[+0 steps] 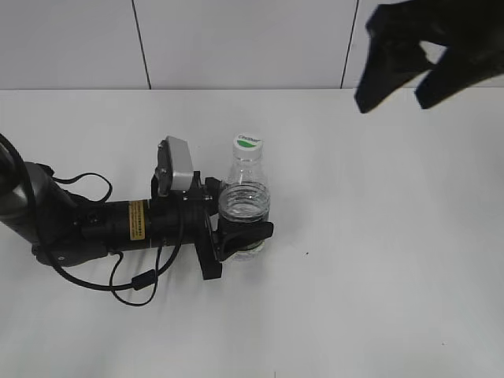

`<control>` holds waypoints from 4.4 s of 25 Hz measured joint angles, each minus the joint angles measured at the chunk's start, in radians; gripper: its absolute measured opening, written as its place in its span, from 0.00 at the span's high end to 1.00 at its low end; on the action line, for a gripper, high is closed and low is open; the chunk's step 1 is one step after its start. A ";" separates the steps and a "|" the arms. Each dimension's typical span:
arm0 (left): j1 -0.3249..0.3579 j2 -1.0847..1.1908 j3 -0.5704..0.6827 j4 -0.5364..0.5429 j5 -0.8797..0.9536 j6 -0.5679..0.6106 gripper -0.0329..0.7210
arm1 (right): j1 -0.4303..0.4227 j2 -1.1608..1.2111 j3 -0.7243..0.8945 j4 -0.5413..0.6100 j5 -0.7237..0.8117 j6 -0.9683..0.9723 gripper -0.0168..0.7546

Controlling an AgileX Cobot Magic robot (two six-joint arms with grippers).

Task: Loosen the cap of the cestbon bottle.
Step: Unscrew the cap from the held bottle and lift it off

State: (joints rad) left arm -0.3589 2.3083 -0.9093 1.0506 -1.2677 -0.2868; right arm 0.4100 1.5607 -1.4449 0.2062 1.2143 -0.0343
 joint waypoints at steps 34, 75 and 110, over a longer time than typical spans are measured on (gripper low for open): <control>0.000 0.000 0.000 0.000 0.000 0.000 0.42 | 0.265 0.460 -0.398 -0.031 0.002 0.047 0.22; 0.000 0.000 0.000 0.000 0.001 0.000 0.42 | 0.308 0.469 -0.359 -0.085 0.004 0.047 0.33; 0.000 0.000 0.000 0.000 0.000 0.000 0.42 | 0.308 0.456 -0.359 -0.087 0.005 -0.166 0.58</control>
State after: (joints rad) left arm -0.3589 2.3083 -0.9093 1.0506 -1.2676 -0.2868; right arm 0.7182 2.0169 -1.8038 0.1194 1.2193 -0.2004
